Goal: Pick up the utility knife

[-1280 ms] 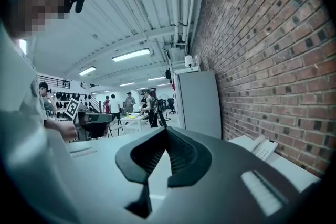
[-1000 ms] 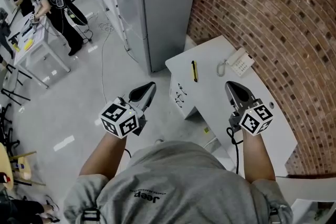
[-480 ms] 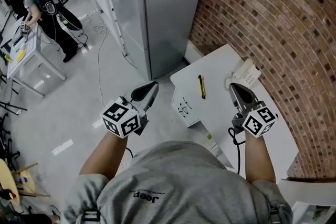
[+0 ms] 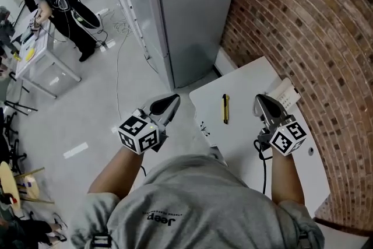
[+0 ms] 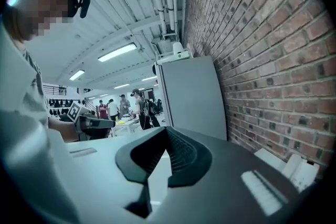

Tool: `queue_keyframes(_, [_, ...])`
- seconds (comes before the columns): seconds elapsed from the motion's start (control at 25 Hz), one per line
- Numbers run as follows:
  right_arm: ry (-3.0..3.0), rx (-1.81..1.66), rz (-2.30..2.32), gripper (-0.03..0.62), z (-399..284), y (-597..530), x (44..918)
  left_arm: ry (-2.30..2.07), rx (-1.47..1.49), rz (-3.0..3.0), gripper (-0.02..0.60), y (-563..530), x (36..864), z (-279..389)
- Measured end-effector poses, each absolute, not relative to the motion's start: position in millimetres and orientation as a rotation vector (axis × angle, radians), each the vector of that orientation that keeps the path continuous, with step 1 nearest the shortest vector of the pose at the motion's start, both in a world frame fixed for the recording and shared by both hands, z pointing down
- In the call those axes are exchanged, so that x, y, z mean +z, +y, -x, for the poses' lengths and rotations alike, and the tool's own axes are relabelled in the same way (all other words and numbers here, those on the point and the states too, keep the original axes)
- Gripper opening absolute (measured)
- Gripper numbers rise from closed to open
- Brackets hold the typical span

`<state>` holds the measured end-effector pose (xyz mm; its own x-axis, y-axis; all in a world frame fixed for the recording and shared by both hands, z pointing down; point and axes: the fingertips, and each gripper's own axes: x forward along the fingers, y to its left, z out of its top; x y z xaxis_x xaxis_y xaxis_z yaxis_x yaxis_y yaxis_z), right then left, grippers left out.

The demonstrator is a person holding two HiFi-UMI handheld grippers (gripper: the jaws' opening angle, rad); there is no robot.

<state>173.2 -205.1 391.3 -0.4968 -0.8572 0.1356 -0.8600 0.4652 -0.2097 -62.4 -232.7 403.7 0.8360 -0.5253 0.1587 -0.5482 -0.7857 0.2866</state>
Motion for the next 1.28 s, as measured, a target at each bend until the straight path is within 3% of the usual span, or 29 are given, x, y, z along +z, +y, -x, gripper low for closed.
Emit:
queue_keyframes(0.52, [-2.672, 0.286, -1.507, 0.009, -192, -278, 402, -0.87, 0.12, -2.609, 0.0, -297, 426, 37])
queue_keyframes(1.28, [-2.604, 0.313, -1.65, 0.009, -194, -272, 397, -0.778, 0.152, -2.606, 0.002, -319, 427, 34])
